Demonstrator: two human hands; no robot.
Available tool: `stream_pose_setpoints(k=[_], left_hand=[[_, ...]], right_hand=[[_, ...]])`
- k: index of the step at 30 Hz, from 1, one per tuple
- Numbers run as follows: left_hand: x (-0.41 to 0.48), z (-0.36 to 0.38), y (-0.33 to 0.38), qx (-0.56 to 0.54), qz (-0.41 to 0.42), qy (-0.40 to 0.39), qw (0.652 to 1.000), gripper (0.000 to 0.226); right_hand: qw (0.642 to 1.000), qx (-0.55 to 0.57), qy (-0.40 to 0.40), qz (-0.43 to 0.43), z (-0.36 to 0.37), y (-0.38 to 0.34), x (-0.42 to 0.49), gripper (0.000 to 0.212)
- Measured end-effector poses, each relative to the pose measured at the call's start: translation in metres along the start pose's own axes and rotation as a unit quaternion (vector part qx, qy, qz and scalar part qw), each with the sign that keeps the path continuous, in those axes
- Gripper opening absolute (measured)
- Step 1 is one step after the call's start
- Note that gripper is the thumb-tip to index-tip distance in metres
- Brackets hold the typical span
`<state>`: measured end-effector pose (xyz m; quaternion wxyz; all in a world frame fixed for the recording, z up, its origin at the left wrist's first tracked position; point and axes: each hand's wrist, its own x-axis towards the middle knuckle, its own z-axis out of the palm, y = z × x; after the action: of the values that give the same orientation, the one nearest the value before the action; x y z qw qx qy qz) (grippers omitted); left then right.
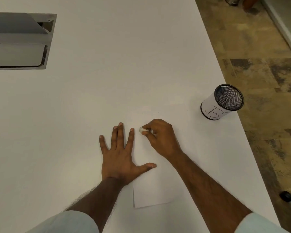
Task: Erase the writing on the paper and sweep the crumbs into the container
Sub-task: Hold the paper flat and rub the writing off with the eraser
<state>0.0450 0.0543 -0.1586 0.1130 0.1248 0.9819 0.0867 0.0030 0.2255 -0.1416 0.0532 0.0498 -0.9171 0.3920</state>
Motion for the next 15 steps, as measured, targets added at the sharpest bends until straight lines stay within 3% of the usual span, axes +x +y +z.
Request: stream_pose_setpoints(k=[6,10,15], left_hand=[[0.0,0.001,0.0,0.008,-0.004,-0.006,1.0,0.128],[0.001,0.0,0.0,0.01,-0.006,-0.009,1.0,0.128],[0.0,0.0,0.0,0.009,-0.003,-0.004,1.0,0.128]], right_hand=[[0.997,-0.032,0.063,0.035,0.0,0.016,0.04,0.008],[0.996,-0.014,0.045,0.07,-0.009,0.016,0.03,0.013],[0.999,0.001,0.017,0.035,-0.031,0.014,-0.034,0.008]])
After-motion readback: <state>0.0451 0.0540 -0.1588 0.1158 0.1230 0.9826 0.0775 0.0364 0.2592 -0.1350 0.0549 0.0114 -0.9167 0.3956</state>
